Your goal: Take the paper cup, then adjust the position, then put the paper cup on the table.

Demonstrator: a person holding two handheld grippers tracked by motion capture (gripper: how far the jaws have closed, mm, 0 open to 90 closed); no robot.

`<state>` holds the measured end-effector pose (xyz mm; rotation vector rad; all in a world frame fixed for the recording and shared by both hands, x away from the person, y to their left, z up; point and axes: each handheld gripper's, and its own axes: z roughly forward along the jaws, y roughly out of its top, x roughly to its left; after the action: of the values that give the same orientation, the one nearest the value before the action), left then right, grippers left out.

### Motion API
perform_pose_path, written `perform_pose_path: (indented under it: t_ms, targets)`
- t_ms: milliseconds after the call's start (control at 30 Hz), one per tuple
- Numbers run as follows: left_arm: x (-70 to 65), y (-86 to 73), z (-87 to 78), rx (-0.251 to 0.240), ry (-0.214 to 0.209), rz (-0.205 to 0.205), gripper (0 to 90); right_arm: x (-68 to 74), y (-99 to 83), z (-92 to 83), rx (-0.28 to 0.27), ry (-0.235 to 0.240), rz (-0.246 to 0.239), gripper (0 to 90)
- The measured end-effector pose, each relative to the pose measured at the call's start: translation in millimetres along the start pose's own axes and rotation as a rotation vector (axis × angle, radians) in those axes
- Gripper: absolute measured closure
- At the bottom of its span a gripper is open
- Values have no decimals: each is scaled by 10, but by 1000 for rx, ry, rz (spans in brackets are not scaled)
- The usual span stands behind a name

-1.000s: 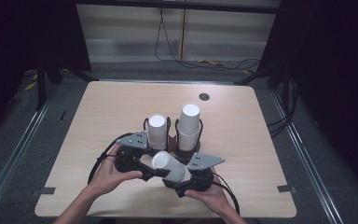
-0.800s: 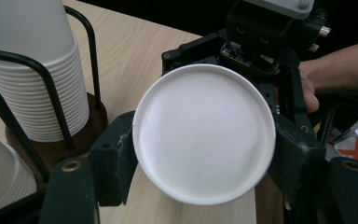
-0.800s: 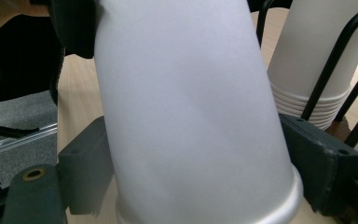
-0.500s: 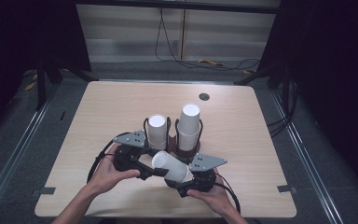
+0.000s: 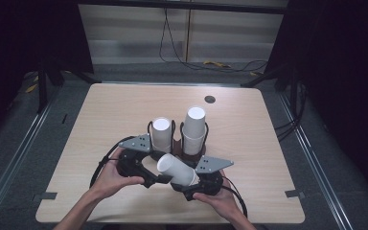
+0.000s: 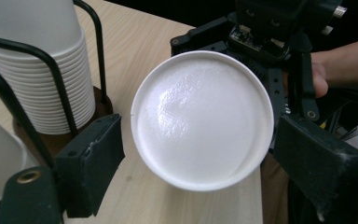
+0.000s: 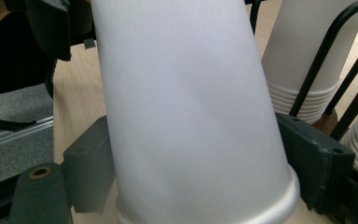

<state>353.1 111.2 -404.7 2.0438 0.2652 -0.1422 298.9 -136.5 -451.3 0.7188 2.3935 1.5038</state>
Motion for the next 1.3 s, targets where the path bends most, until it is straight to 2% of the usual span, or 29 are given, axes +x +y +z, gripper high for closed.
perform_pose_path:
  t_ms: [300, 400, 633, 667, 700, 733, 767, 833, 933, 1133, 1200, 1300]
  targets:
    - [36, -33, -56, 25, 56, 25, 161, -45, -1, -8, 44, -8, 21, 198]
    - [30, -32, -54, 19, 58, 17, 161, -52, -1, -18, 50, -14, 25, 199]
    - [26, -50, -17, 33, 63, 50, 166, -74, -1, -49, 74, -17, 25, 200]
    - [38, -59, -11, 21, 32, 40, 166, -79, -6, -59, 89, -25, 26, 200]
    - [41, -62, -10, 17, 27, 38, 166, -82, -10, -66, 93, -28, 26, 200]
    - [41, -62, -10, 17, 27, 38, 166, -82, -10, -66, 93, -28, 26, 200]
    - [34, -66, -8, 33, 49, 55, 165, -88, -14, -79, 99, -30, 30, 200]
    - [39, -77, 0, 34, 37, 50, 169, -94, -11, -87, 112, -33, 34, 200]
    - [42, -90, 10, 44, 54, 55, 175, -102, -5, -81, 139, -41, 36, 201]
    - [53, -98, 15, 77, 63, 88, 175, -107, 11, -77, 182, -34, 23, 203]
    - [42, -99, 17, 95, 92, 128, 175, -112, 26, -80, 206, -33, 18, 204]
    - [41, -100, 21, 97, 95, 125, 177, -115, 37, -77, 231, -32, 14, 204]
